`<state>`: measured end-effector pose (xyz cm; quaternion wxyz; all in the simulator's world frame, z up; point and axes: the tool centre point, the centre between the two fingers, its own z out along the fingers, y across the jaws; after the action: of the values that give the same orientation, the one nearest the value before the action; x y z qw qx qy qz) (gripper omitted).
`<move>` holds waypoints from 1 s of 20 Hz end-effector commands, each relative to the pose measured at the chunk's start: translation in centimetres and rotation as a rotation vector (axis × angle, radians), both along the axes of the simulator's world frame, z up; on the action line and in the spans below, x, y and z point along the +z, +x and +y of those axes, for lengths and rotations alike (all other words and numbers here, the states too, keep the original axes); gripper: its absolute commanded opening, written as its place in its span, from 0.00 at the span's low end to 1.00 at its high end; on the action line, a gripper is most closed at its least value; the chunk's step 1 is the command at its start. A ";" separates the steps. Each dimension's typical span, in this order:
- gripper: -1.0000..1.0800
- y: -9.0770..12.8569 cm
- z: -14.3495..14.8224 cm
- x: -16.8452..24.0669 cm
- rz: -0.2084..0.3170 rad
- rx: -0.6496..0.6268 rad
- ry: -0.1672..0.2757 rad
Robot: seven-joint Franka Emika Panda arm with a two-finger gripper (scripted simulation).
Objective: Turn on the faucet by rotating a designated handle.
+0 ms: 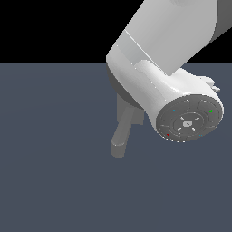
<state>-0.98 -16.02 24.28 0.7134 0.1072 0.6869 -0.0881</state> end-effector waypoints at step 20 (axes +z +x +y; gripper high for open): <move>0.00 0.9 0.0 -3.9 -0.037 0.006 0.021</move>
<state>-1.31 -17.24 19.40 0.7141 0.0979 0.6873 -0.0900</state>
